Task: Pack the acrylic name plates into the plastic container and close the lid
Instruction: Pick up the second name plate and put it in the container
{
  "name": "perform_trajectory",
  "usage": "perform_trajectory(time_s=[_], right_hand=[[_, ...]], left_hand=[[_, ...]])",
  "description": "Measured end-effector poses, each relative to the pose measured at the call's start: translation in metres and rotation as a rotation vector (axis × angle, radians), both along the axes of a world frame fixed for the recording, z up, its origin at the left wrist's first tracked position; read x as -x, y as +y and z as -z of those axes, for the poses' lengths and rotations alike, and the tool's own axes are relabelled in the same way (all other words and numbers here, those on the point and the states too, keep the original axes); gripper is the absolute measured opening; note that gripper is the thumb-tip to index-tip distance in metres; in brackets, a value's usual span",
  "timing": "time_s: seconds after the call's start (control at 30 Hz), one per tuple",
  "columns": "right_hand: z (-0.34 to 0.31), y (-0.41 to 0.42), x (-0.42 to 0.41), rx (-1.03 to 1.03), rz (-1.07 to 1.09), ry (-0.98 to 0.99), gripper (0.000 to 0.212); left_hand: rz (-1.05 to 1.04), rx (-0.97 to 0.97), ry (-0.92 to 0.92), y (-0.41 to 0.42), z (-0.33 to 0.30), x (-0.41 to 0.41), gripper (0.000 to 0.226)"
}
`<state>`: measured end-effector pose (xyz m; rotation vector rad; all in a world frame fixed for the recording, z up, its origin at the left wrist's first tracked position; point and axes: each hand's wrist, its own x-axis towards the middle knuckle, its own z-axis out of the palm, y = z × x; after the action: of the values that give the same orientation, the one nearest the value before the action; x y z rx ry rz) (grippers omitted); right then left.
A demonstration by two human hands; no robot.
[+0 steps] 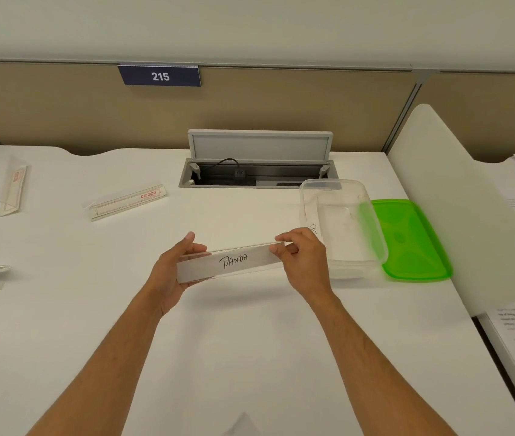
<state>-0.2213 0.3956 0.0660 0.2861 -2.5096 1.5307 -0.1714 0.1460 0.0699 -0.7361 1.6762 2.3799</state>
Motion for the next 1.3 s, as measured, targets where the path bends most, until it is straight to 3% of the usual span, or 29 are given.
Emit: perform_trajectory(time_s=[0.23, 0.67, 0.83, 0.97, 1.1, 1.3], right_hand=[[-0.021, 0.022, 0.01, -0.014, 0.029, 0.062, 0.017], [-0.025, 0.06, 0.011, 0.025, 0.125, 0.049, 0.015], [-0.032, 0.079, 0.01, -0.139, 0.075, 0.071, 0.04], [-0.04, 0.099, 0.014, -0.217, -0.106, -0.049, 0.061], [-0.04, 0.119, 0.02, -0.322, -0.174, -0.168, 0.062], [-0.032, 0.145, 0.024, -0.322, -0.17, -0.219, 0.061]], left_hand=[[0.093, 0.001, 0.093, 0.016, -0.015, 0.013, 0.04], [-0.056, 0.099, -0.009, 0.069, -0.022, 0.043, 0.054], [-0.054, 0.07, -0.03, 0.084, -0.024, 0.058, 0.053], [0.046, 0.131, -0.007, 0.102, -0.028, 0.072, 0.056], [0.15, 0.191, 0.004, 0.121, -0.033, 0.085, 0.057], [0.251, 0.239, 0.004, 0.149, -0.032, 0.106, 0.05]])
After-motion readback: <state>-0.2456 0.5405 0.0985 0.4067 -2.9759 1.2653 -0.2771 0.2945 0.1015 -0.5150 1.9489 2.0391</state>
